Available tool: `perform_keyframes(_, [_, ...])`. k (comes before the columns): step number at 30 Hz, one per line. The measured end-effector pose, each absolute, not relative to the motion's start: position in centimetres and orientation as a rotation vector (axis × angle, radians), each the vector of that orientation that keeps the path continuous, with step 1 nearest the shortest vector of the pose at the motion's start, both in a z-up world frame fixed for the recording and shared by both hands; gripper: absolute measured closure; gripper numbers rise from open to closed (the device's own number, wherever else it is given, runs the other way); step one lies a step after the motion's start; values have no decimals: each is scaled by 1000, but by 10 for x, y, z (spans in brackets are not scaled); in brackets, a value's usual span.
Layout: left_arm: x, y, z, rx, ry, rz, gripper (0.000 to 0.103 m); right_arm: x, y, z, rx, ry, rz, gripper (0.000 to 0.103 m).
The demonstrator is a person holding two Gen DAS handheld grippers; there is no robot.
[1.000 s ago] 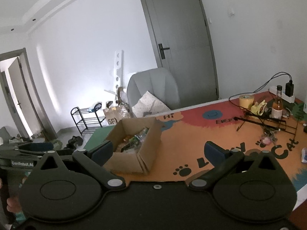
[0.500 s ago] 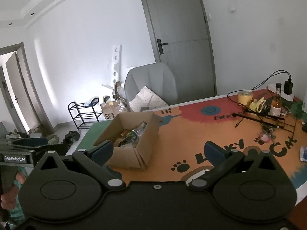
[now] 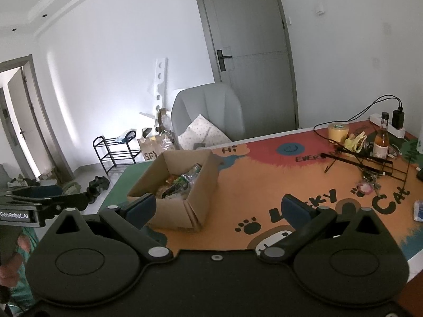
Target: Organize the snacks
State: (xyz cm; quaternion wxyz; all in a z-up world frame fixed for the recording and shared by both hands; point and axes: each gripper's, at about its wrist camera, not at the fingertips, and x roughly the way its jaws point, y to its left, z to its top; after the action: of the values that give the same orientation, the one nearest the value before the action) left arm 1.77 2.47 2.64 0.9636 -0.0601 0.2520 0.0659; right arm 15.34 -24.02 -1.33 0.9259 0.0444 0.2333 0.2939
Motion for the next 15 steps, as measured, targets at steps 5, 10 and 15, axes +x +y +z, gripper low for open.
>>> perform_keyframes(5, [17,25,26,-122,510,134,0,154,-239,-14,92,486,602,0])
perform_keyframes(10, [17,25,26,-121,510,133,0,155,-239,-14,91,486,602,0])
perform_keyframes(15, [17,26,26,-123,508,134,0,155,-239,-14,91,487,602,0])
